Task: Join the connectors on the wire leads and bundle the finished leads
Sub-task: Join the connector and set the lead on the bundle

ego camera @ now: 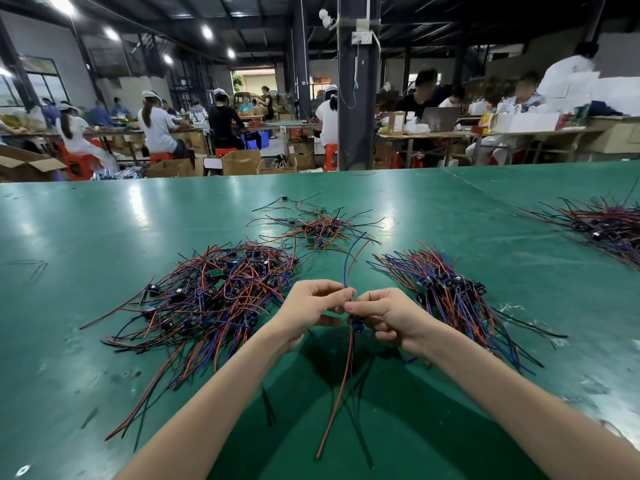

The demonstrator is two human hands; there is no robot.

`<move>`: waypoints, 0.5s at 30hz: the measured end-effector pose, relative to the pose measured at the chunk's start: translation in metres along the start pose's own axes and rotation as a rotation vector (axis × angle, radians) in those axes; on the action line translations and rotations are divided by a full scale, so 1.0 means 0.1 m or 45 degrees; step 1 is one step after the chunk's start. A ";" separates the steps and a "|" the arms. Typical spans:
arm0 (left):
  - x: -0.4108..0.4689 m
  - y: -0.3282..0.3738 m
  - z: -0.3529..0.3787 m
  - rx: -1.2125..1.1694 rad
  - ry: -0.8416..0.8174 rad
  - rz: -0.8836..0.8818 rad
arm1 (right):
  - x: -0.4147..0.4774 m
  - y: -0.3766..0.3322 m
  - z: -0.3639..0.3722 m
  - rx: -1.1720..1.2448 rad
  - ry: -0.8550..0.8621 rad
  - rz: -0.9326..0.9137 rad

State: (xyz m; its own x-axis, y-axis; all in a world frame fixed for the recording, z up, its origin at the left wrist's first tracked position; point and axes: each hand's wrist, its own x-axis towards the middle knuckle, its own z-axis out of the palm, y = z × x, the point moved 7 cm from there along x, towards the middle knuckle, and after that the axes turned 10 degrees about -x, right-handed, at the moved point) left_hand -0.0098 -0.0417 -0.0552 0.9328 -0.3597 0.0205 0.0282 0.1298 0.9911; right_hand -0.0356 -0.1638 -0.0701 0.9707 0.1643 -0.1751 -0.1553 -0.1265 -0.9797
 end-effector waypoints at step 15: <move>0.00 0.05 0.02 0.004 -0.019 0.060 | 0.00 0.08 0.06 0.010 -0.084 0.072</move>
State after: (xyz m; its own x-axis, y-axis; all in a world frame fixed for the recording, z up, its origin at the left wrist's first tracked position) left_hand -0.0103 -0.0427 -0.0502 0.9277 -0.3669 0.0689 -0.0165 0.1441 0.9894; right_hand -0.0382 -0.1587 -0.0782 0.9463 0.2210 -0.2359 -0.2112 -0.1297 -0.9688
